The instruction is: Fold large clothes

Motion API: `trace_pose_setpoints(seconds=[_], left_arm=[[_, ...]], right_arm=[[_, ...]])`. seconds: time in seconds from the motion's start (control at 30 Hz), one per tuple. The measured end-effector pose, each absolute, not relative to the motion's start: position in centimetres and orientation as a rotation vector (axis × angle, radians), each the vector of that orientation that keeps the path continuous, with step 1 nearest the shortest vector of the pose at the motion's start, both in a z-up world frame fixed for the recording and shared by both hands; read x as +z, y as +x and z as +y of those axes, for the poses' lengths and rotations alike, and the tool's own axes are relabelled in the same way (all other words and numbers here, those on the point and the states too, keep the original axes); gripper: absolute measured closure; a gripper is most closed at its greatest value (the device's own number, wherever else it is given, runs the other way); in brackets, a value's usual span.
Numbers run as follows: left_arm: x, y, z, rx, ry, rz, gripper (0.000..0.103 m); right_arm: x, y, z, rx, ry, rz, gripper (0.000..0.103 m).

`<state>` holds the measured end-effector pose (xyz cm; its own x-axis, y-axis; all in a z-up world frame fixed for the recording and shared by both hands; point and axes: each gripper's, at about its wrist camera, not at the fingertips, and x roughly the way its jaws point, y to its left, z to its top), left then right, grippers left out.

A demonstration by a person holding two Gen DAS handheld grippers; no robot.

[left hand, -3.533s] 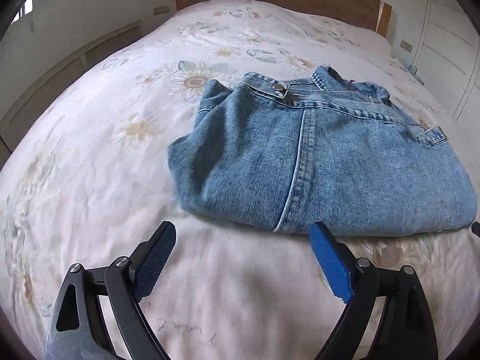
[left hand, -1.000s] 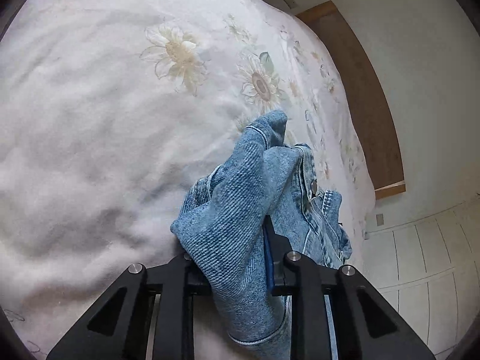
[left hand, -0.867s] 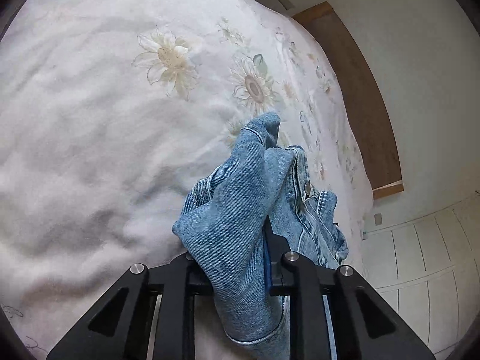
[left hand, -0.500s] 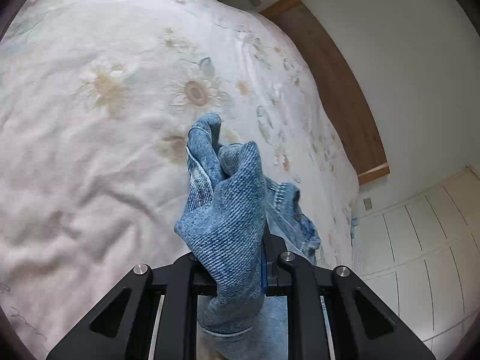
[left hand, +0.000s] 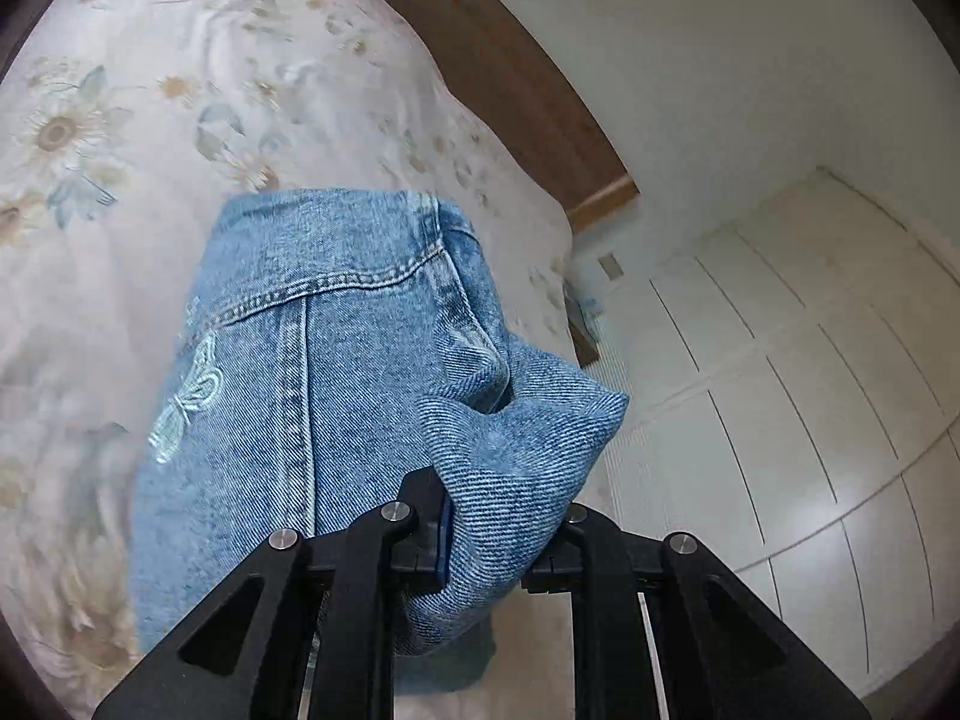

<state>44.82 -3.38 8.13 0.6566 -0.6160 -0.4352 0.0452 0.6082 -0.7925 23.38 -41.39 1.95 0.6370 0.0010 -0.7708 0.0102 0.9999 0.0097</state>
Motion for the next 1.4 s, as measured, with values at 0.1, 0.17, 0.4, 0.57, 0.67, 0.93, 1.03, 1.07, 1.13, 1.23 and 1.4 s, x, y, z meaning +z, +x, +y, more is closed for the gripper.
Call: trace_pose_setpoints(seconds=[0.1, 0.17, 0.4, 0.57, 0.67, 0.93, 1.03, 1.07, 1.13, 1.23, 1.4], left_arm=[[6.0, 45.1, -9.2, -0.481, -0.78, 0.858, 0.091], [4.0, 44.9, -13.0, -0.496, -0.696, 0.923, 0.091], [-1.2, 44.5, -20.2, -0.455, -0.486, 1.045, 0.091], [0.9, 44.0, -23.7, -0.455, -0.309, 0.96, 0.091], [-1.2, 43.2, -26.1, -0.447, -0.225, 1.009, 0.091], [-3.1, 43.3, -27.2, -0.5, -0.205, 1.021, 0.076], [-2.6, 43.8, -24.8, -0.589, -0.286, 1.025, 0.064], [-2.5, 43.6, -24.2, -0.614, -0.313, 1.029, 0.062], [-2.5, 43.8, -23.4, -0.706, -0.4, 1.059, 0.062], [-1.7, 43.6, -22.6, -0.795, -0.456, 1.071, 0.062], [0.8, 42.8, -19.3, -0.852, -0.367, 1.015, 0.062]], right_arm=[[1.8, 22.9, -42.1, -0.016, 0.023, 0.88, 0.023], [1.4, 22.7, -42.8, -0.026, 0.035, 0.886, 0.023], [-0.1, 21.5, -44.8, -0.057, 0.069, 0.913, 0.023], [-0.8, 20.9, -46.0, -0.076, 0.11, 0.914, 0.023], [-0.8, 21.0, -46.1, -0.076, 0.128, 0.91, 0.023], [-1.0, 21.3, -45.2, -0.065, 0.106, 0.928, 0.023], [-0.6, 21.6, -44.7, -0.061, 0.094, 0.925, 0.023], [-0.4, 21.6, -44.5, -0.059, 0.087, 0.922, 0.023], [0.0, 21.9, -44.0, -0.056, 0.076, 0.916, 0.023], [0.6, 22.6, -43.2, -0.045, 0.061, 0.914, 0.023], [2.3, 24.0, -40.5, 0.006, 0.004, 0.898, 0.023]])
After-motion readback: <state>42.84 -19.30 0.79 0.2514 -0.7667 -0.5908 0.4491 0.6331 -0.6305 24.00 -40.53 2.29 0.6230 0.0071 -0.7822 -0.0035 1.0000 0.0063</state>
